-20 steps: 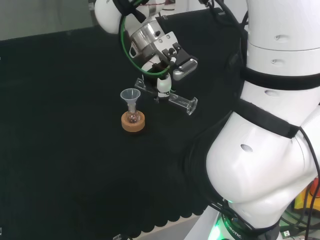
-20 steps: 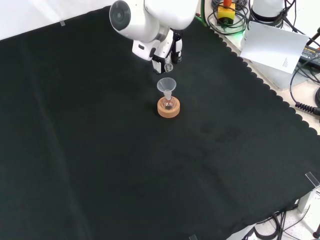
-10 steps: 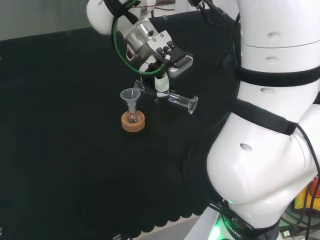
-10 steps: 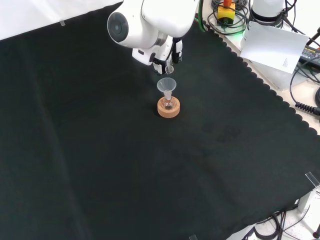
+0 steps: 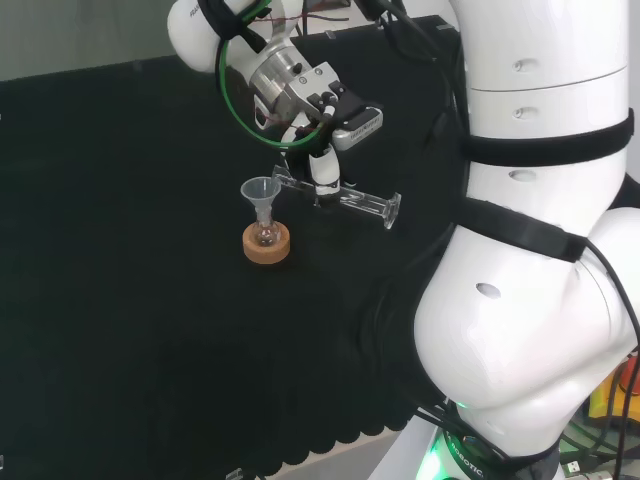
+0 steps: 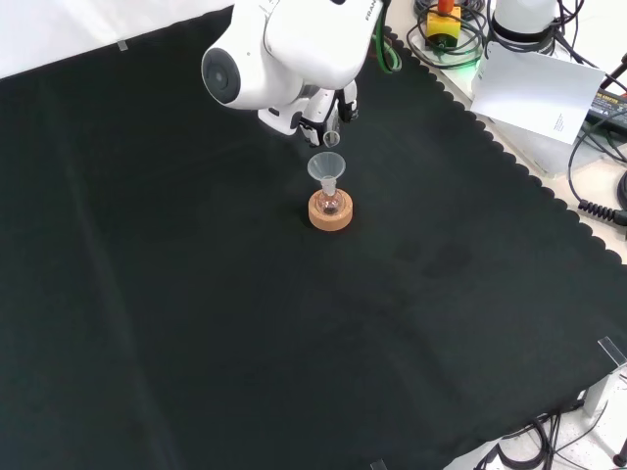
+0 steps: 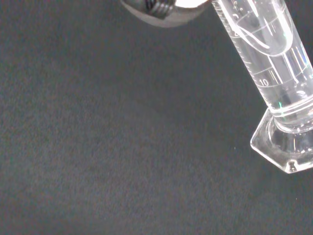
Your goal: Pour the water from the graduated cylinder into the round-bottom flask.
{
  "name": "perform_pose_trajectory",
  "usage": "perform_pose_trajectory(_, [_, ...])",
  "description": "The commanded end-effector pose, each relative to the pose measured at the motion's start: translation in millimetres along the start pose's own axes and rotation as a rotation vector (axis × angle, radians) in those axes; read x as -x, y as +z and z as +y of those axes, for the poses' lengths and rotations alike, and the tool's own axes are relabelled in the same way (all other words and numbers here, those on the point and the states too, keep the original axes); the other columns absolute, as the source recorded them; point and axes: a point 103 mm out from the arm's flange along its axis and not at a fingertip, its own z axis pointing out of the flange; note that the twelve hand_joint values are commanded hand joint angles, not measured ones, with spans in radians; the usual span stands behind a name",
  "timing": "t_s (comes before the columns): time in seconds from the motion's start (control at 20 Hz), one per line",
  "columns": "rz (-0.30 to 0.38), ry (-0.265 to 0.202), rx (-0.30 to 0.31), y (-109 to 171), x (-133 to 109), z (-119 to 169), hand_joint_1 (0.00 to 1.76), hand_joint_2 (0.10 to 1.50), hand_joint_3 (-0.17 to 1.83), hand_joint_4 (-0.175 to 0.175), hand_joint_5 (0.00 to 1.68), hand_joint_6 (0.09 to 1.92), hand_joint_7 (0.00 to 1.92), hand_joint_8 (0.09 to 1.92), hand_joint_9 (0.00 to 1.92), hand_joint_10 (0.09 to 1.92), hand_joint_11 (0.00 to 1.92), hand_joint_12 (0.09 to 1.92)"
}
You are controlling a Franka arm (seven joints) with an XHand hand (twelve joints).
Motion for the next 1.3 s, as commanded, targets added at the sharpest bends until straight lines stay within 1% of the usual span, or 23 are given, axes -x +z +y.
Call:
perform_pose_trajectory(0.05, [-0.009, 0.010, -0.034, -1.7, -3.4, -1.7, 1.26, 1.11, 0.00, -0.175, 0.96, 1.01, 1.01, 1.00, 1.47, 0.09, 1.20, 0.77])
perform_pose_trajectory(0.2, [-0.010, 0.008, -0.046, -4.0, -7.2, -1.6, 1.26, 1.11, 0.00, -0.175, 0.96, 1.01, 1.01, 0.99, 1.48, 0.09, 1.20, 0.77])
perform_pose_trajectory(0.35, [-0.013, 0.012, -0.078, -5.1, -10.3, 0.5, 1.26, 1.11, 0.00, -0.175, 0.96, 1.01, 1.01, 0.99, 1.48, 0.09, 1.20, 0.77])
perform_pose_trajectory(0.55, [-0.014, 0.013, -0.100, -6.4, -12.5, 2.5, 1.26, 1.11, 0.00, -0.175, 0.96, 1.01, 1.01, 0.99, 1.48, 0.09, 1.21, 0.77])
perform_pose_trajectory(0.9, [-0.019, 0.034, -0.160, -8.3, -10.6, 3.4, 1.26, 1.11, 0.00, -0.175, 0.96, 1.00, 1.01, 0.99, 1.49, 0.09, 1.21, 0.76])
perform_pose_trajectory(1.3, [-0.021, 0.054, -0.199, -11.2, -10.6, 1.6, 1.26, 1.11, 0.00, -0.175, 0.96, 1.01, 1.01, 0.99, 1.49, 0.09, 1.21, 0.76])
